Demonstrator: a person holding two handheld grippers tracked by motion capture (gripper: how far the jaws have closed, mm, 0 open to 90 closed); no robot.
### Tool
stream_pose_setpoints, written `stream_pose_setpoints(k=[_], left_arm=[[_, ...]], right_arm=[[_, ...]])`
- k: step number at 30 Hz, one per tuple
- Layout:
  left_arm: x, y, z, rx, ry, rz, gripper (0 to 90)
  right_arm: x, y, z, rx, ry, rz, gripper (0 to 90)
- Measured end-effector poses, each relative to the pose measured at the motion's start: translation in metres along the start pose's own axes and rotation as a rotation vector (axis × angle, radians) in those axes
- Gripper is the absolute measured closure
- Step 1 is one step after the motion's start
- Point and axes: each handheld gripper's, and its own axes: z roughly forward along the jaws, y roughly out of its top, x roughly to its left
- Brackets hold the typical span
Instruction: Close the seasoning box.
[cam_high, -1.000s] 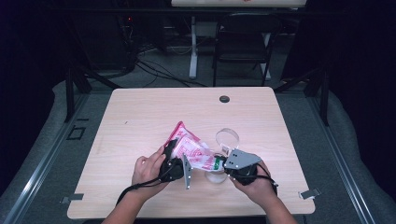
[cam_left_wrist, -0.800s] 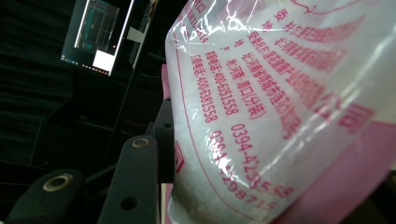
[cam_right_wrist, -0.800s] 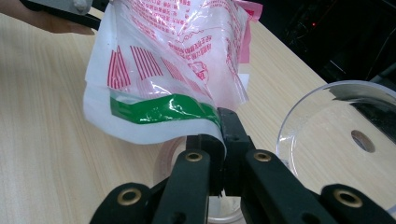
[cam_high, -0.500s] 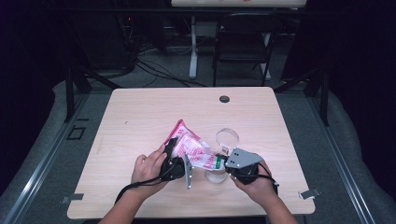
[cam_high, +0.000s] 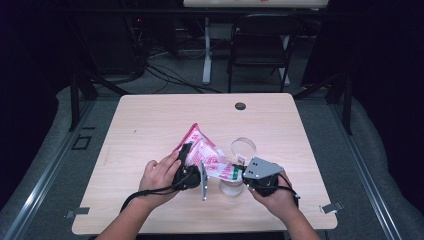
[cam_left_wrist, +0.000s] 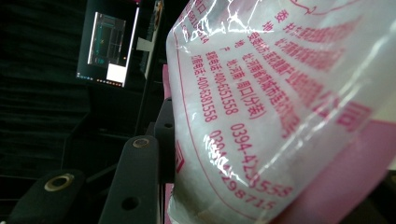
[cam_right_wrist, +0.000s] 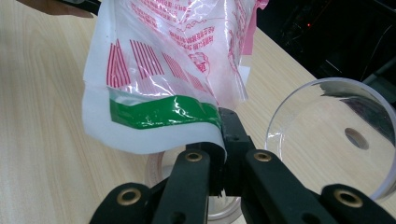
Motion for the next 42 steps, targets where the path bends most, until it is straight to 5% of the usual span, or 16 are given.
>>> stream_pose_setpoints(k=[42], left_arm=[[0.012, 0.014, 0.0, -0.013, 0.046, 0.056, 62.5]], right_arm=[[-0.005, -0.006, 0.0, 0.016, -0.004, 0.007, 89.8]])
